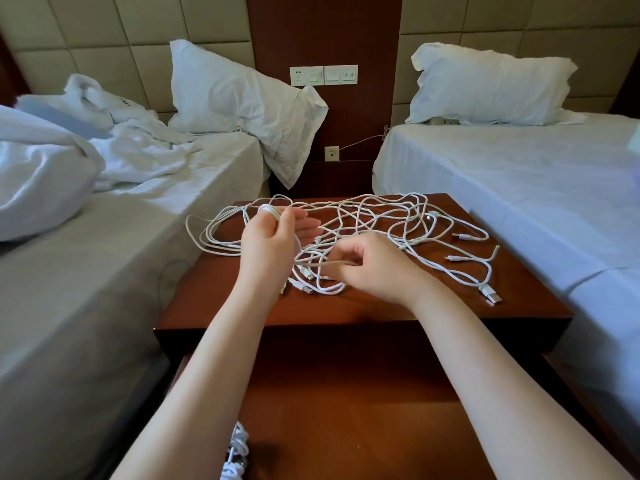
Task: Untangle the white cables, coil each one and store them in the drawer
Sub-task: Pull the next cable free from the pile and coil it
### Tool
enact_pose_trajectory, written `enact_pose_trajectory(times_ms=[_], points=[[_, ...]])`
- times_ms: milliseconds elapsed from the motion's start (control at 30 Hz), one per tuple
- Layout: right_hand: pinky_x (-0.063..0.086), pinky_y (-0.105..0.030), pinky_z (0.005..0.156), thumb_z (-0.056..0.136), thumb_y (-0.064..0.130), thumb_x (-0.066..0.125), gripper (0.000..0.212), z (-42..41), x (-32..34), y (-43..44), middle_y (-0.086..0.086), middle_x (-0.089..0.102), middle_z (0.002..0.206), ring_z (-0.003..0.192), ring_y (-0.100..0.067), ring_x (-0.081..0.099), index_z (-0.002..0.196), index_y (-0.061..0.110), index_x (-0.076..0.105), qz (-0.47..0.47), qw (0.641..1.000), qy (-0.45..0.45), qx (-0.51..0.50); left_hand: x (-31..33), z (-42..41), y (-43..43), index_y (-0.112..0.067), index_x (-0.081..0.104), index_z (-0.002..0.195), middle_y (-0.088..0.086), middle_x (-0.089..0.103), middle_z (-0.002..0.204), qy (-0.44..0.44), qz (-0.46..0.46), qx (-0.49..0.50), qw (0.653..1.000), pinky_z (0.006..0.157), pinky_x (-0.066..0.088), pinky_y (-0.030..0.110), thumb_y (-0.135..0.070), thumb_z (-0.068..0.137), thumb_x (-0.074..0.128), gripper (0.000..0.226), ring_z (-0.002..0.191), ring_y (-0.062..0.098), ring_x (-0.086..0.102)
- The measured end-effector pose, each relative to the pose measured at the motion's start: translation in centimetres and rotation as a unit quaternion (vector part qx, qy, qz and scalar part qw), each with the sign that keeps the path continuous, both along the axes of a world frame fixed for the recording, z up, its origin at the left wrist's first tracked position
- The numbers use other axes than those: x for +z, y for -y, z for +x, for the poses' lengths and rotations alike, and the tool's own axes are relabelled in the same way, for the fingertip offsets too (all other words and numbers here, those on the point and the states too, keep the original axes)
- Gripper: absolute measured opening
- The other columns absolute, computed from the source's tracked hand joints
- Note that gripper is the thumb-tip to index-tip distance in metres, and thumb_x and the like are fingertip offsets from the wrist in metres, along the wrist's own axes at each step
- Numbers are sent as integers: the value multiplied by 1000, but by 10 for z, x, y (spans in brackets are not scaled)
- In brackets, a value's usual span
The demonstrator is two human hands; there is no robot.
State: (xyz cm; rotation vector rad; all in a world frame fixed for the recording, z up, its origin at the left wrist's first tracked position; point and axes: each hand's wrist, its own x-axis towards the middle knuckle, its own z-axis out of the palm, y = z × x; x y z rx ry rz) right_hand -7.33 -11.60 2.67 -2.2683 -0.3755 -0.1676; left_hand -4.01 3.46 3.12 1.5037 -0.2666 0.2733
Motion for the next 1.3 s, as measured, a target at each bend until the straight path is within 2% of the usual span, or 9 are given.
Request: enact_pose_trajectory(times_ms=[133, 267, 367, 600, 733, 933, 1067, 1167, 1300], points=[[33, -22, 57, 84, 19, 59, 20, 2, -5, 2, 6, 54, 60, 61, -10, 48, 64, 20, 55, -93, 964, 220, -119, -6, 2, 3, -5, 59, 85, 10, 70, 81, 57, 137, 89, 985, 74, 58, 29, -14, 102, 37, 29, 72, 14, 70], [38, -20, 56, 88, 18, 59, 17, 7, -11, 2, 7, 53, 66, 66, -10, 49, 73, 19, 52, -57, 910, 364, -192, -3, -2, 4, -15, 55, 77, 8, 67, 82, 87, 193, 120, 970, 66, 54, 17, -16, 102, 37, 31, 67, 8, 67], [41, -17, 57, 92, 19, 63, 18, 9, -12, 2, 10, 54, 71, 66, -8, 52, 81, 23, 49, -2, 917, 342, -206, -4, -3, 5, -19, 47, 70, 10, 61, 80, 105, 252, 120, 954, 53, 45, 16, -15, 101, 37, 34, 58, 9, 59], [37, -9, 54, 83, 36, 73, 19, 4, -3, 13, 15, 52, 54, 57, -1, 52, 74, 21, 66, 28, 975, 164, -146, -15, 2, -3, -14, 31, 57, 4, 44, 64, 68, 327, 79, 939, 54, 33, 32, -13, 97, 42, 42, 57, 15, 40], [49, -18, 74, 84, 25, 73, 5, 0, -1, 22, 17, 66, 76, 79, 0, 61, 81, 28, 71, 72, 982, 151, -91, -17, 1, -10, -12, 54, 62, -7, 39, 46, -54, 227, -84, 969, 46, 30, 21, -18, 97, 44, 37, 44, 7, 35], [46, -20, 65, 85, 23, 72, 8, 11, -9, 29, 10, 63, 78, 75, -3, 55, 89, 17, 76, 42, 946, 300, -116, -13, -6, -4, -5, 60, 76, 0, 39, 49, -111, 220, -304, 920, 46, 30, 24, -16, 94, 46, 26, 44, 13, 32], [52, -33, 70, 88, 23, 68, 14, 15, -16, 28, 11, 64, 82, 80, -9, 61, 99, 19, 76, 32, 950, 295, -98, -5, -14, -6, 1, 63, 85, 9, 52, 57, -126, 165, -416, 885, 55, 41, 26, -24, 91, 44, 31, 50, 19, 45], [51, -27, 76, 91, 21, 63, 19, 13, -19, 21, 14, 66, 86, 85, -5, 63, 106, 22, 74, 26, 967, 247, -54, 4, -20, -6, 3, 61, 91, 11, 62, 66, -128, 130, -489, 853, 62, 48, 26, -20, 92, 42, 30, 59, 20, 57], [39, -10, 64, 91, 0, 56, 45, 4, -14, 10, 22, 57, 62, 66, 7, 56, 67, 38, 57, -3, 990, 138, -14, 12, -24, -2, 3, 59, 92, 11, 65, 71, -85, 30, -480, 872, 66, 52, 27, -16, 94, 39, 27, 65, 18, 63]])
